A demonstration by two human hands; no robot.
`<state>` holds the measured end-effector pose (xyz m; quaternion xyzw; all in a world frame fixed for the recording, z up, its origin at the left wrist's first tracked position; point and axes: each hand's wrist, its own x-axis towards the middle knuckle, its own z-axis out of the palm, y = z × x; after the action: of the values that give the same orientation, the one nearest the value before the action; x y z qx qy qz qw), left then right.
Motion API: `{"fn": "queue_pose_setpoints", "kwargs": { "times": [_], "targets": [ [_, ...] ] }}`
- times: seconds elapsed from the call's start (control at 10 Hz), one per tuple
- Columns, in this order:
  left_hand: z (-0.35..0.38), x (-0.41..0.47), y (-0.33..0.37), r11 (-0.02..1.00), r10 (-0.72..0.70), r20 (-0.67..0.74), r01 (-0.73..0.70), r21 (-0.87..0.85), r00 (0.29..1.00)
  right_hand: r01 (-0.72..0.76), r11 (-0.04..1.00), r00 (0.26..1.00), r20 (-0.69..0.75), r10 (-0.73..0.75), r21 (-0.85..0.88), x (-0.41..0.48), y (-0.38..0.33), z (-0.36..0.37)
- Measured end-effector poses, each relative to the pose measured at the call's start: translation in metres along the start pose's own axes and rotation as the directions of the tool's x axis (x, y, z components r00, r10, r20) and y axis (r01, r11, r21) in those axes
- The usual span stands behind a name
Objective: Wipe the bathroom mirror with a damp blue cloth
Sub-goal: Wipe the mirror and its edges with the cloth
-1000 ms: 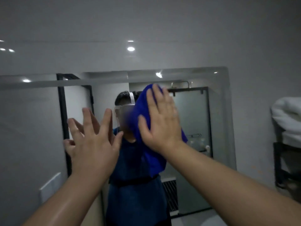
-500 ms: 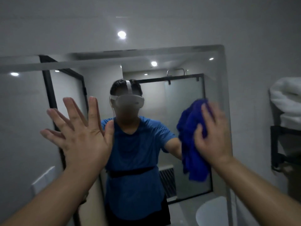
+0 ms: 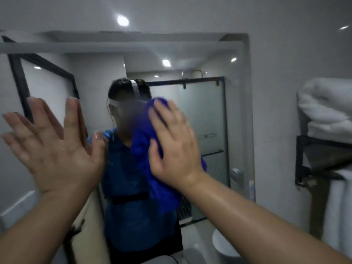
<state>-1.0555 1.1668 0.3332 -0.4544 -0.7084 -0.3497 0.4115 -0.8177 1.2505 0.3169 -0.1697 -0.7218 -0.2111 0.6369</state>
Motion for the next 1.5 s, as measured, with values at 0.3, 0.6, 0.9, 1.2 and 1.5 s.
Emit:
{"fn": "queue_pose_setpoints", "kwargs": {
  "times": [0.3, 0.6, 0.9, 1.2, 1.5],
  "targets": [
    [0.009, 0.004, -0.004, 0.981, -0.023, -0.029, 0.017, -0.191, 0.999, -0.120, 0.989, 0.988, 0.088, 0.127, -0.084, -0.171, 0.086, -0.052],
    [-0.002, -0.005, 0.015, 0.995, -0.055, -0.126, 0.044, -0.089, 0.990, -0.564, 0.826, 0.760, -0.394, 0.517, -0.004, 0.098, 0.122, -0.079],
    [-0.006, -0.001, 0.013, 0.996, -0.031, -0.041, 0.027, -0.091, 0.999, -0.075, 0.995, 0.991, -0.114, 0.067, -0.066, 0.115, 0.009, -0.011],
    [0.017, 0.001, -0.005, 0.981, 0.051, -0.105, -0.069, -0.181, 0.993, -0.027, 0.995, 1.000, 0.005, 0.026, 0.097, -0.115, 0.034, -0.012],
    [0.007, -0.010, 0.018, 0.997, -0.031, -0.181, 0.018, -0.074, 0.983, -0.290, 0.957, 0.945, -0.156, 0.287, 0.005, -0.085, 0.102, -0.057]
  ]
}}
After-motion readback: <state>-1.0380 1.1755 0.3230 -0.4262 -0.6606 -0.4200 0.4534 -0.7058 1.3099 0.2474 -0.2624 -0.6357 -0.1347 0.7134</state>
